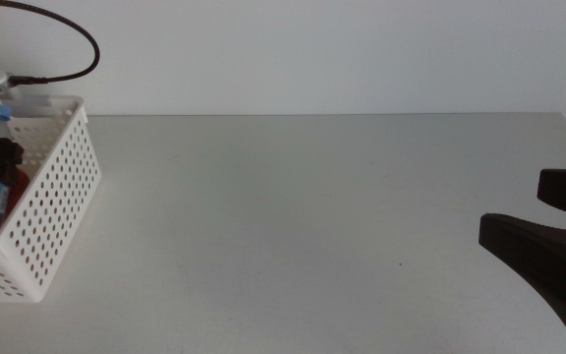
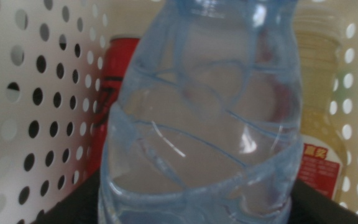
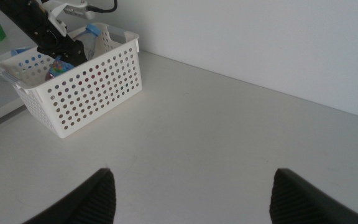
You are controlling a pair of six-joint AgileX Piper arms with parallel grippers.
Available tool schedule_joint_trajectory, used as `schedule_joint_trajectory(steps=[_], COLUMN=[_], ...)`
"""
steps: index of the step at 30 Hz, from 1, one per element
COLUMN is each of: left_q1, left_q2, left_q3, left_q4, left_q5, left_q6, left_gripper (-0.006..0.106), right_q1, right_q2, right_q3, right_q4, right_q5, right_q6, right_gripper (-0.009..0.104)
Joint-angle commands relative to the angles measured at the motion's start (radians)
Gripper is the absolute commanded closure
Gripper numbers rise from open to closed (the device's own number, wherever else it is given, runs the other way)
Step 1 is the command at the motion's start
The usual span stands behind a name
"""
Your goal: Use arms to grab the bottles and put them into the dustbin to the left of the table.
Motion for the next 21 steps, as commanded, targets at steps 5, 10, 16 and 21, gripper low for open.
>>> schedule_joint_trajectory(steps=[5,10,16,21], left_q1=[-0.002,-0.002,-0.002,-0.01], left_q2=[-0.041,-0.042,-0.078,-0.155], left_q3=[-0.034,-0.034,-0.034,-0.034], left_q4=[-0.042,-0.072,-0.081,-0.131], left_q5=[0.01,0.044,0.122,0.157], left_q6=[0.016,0.043,0.029,0.024], left_gripper=[0.074,0.036,0.007,0.007], right_q1=[-0.003,-0.003,-0.003,-0.003], right_q2=[0.0,0.0,0.0,0.0], right_q3=[-0.022,-0.022,-0.022,-0.022], right_q4=[-0.012,-0.012,-0.012,-0.012], right_q5=[-0.072,-0.072,-0.072,-0.072], right_q6=[-0.009,-0.009,-0.009,-0.009], right_gripper=[0.032,0.032,0.032,0.032])
